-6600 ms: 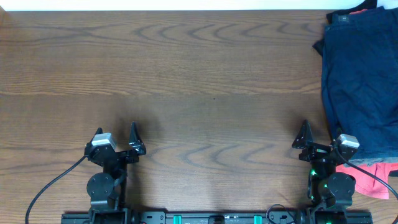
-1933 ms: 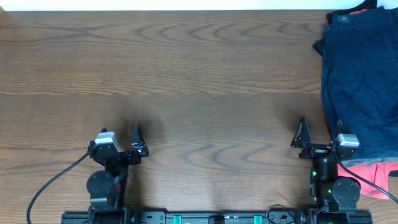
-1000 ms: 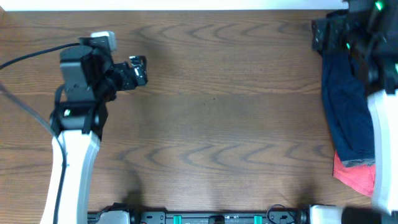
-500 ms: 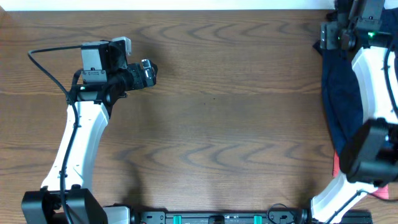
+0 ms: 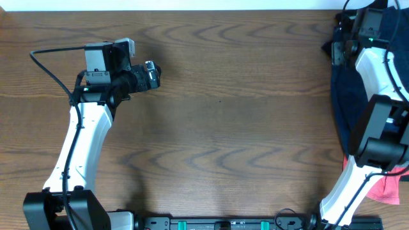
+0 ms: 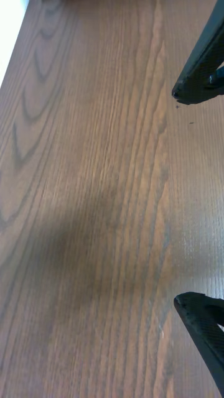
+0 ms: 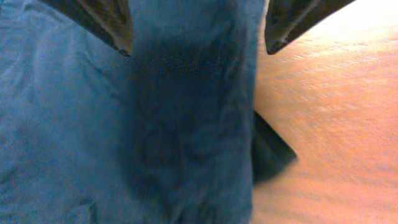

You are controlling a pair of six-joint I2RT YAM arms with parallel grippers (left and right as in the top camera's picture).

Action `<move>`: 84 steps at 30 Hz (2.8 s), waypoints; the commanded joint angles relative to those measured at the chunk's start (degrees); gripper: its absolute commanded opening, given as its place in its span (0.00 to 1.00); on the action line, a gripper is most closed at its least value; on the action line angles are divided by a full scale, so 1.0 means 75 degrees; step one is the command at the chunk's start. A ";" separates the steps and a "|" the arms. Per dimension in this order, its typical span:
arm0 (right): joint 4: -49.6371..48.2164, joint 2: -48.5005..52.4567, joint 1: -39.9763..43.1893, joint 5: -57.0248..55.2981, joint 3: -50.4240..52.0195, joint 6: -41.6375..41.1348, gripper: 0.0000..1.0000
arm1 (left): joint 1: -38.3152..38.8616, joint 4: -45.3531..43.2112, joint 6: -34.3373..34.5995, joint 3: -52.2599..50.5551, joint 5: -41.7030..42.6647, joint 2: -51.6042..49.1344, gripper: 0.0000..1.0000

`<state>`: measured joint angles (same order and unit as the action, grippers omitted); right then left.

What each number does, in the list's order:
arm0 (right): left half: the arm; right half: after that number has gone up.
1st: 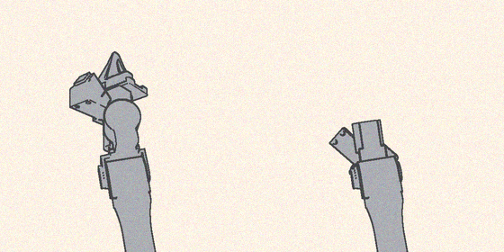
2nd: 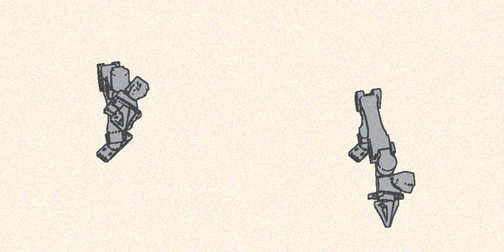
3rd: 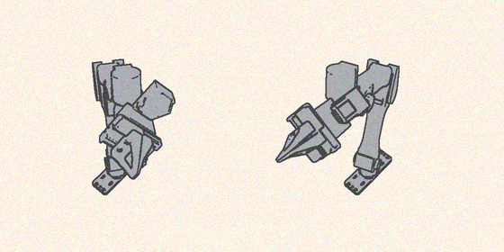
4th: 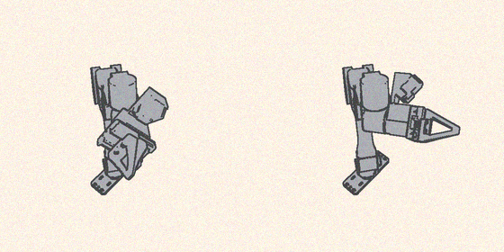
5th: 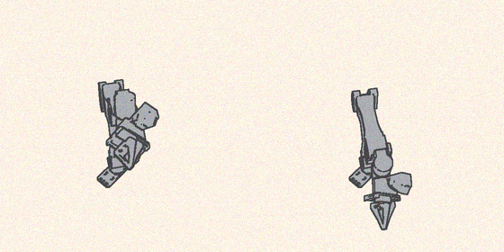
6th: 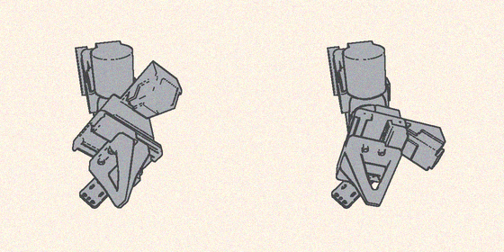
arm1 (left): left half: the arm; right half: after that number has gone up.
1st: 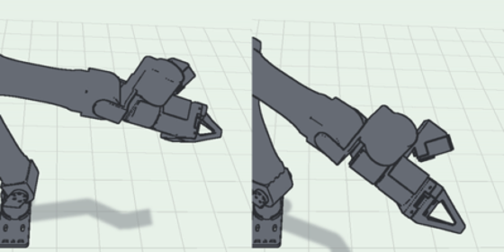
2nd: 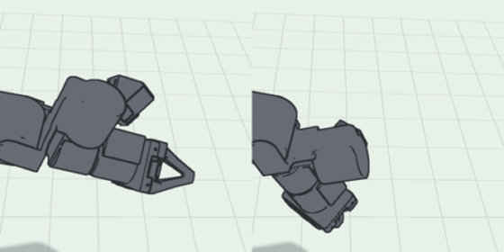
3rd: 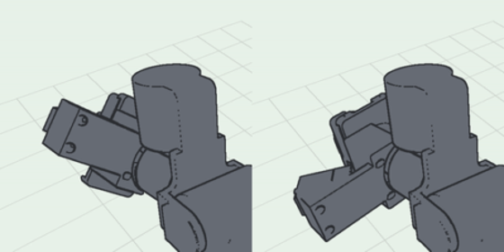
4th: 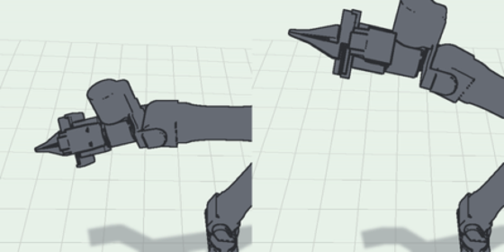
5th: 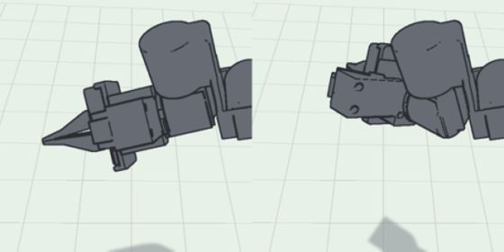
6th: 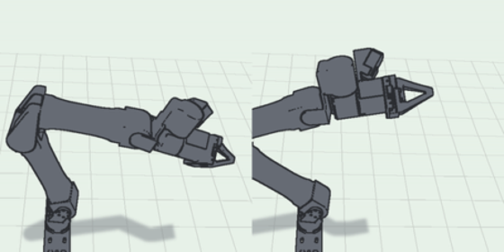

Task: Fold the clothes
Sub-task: 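Reach the right gripper to the top navy shorts on the stack, then grasp the navy shorts with the right gripper and pull them left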

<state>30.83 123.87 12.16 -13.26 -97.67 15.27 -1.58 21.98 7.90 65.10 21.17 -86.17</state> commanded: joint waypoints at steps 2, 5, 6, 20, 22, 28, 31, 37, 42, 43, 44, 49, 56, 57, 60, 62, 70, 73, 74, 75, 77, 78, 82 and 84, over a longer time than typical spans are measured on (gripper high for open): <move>0.0038 0.0303 0.0020 -0.0731 -0.0137 0.0026 0.54 | 0.0015 -0.0026 0.0032 0.0082 -0.0178 -0.0058 0.98; 0.0029 0.0323 0.0058 -0.0726 -0.0134 -0.0032 0.46 | 0.0015 -0.0026 0.0032 0.0058 -0.0181 -0.0058 0.98; 0.0026 0.0323 0.0073 -0.0749 -0.0134 -0.0032 0.41 | 0.0015 -0.0026 0.0032 0.0047 -0.0181 -0.0058 0.98; 0.0854 -0.0702 -0.0236 -0.1317 -0.0726 -0.0889 0.01 | 0.0000 -0.0236 0.0038 0.0017 -0.0434 -0.0029 0.88; 0.1265 -0.1081 -0.0402 -0.1072 -0.0933 -0.0889 0.01 | 0.0000 -0.0309 0.0038 0.0017 -0.0434 0.0006 0.88; 0.2101 -0.2095 -0.1043 0.0793 -0.1102 -0.0991 0.01 | 0.0000 -0.0318 0.0038 0.0017 -0.0434 0.0283 0.88; 0.2361 -0.2206 -0.1408 0.1486 -0.1102 -0.1064 0.01 | -0.0035 -0.0312 0.0035 0.0017 -0.0434 0.0495 0.88; 0.2684 -0.2095 -0.2754 0.2498 -0.1099 -0.1256 0.01 | -0.0463 -0.0239 0.0038 0.0017 -0.0434 0.1055 0.88; 0.2477 -0.1999 -0.3926 0.2486 -0.1099 -0.1294 0.02 | -0.0944 0.0119 0.0038 0.0017 -0.0431 0.1370 0.89; 0.2430 -0.1999 -0.4071 0.2486 -0.1099 -0.1291 0.02 | -0.0976 0.0216 0.0035 0.0017 -0.0431 0.1378 0.89; 0.2387 -0.1999 -0.4191 0.2483 -0.1102 -0.1291 0.03 | -0.0982 0.0309 0.0035 0.0017 -0.0431 0.1378 0.89; 0.2296 -0.1999 -0.4363 0.2707 -0.1099 -0.1346 0.04 | -0.0941 0.0705 -0.0035 0.0015 -0.0428 0.1343 0.89; 0.2524 -0.1999 -0.4357 0.3016 -0.1099 -0.1201 0.52 | -0.0930 0.0769 -0.0108 0.0015 -0.0428 0.1320 0.89; 0.2521 -0.1999 -0.4319 0.2964 -0.1099 -0.1195 0.63 | -0.0927 0.0790 -0.0105 0.0015 -0.0425 0.1309 0.89; 0.2384 -0.1918 -0.4124 0.2850 -0.1099 -0.1087 0.77 | -0.0874 0.0816 -0.0108 -0.0009 -0.0289 0.1209 0.89; 0.2159 -0.1716 -0.3911 0.2827 -0.1099 -0.0892 0.79 | -0.0743 0.0842 -0.0108 -0.0017 -0.0291 0.1096 0.89; 0.1282 -0.0245 -0.3136 0.3130 -0.1099 0.0131 0.75 | -0.0536 0.0831 -0.0111 -0.0020 -0.0350 0.0595 0.89; 0.1005 0.0271 -0.2946 0.3509 -0.1099 0.0326 0.69 | -0.0533 0.0833 -0.0227 -0.0020 -0.0411 0.0443 0.89; 0.0944 0.0396 -0.2900 0.3617 -0.1099 0.0356 0.66 | -0.0533 0.0833 -0.0256 -0.0020 -0.0411 0.0399 0.89; 0.0883 0.0533 -0.2853 0.3698 -0.1099 0.0376 0.64 | -0.0533 0.0833 -0.0256 -0.0020 -0.0446 0.0358 0.89; 0.0793 0.0737 -0.2798 0.3730 -0.1099 0.0376 0.61 | -0.0536 0.0833 -0.0259 -0.0020 -0.0530 0.0312 0.89; 0.0766 0.0836 -0.2769 0.3759 -0.1099 0.0376 0.59 | -0.0536 0.0831 -0.0259 -0.0020 -0.0551 0.0297 0.89; 0.0772 0.1037 -0.2702 0.3995 -0.1099 0.0373 0.42 | -0.0536 0.0831 -0.0312 -0.0020 -0.0629 0.0280 0.89; 0.0755 0.1043 -0.2690 0.4086 -0.1099 0.0373 0.38 | -0.0533 0.0831 -0.0312 -0.0020 -0.0729 0.0280 0.89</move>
<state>36.71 131.31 -8.69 14.55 -105.67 17.43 -5.56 28.10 6.81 65.08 17.34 -83.70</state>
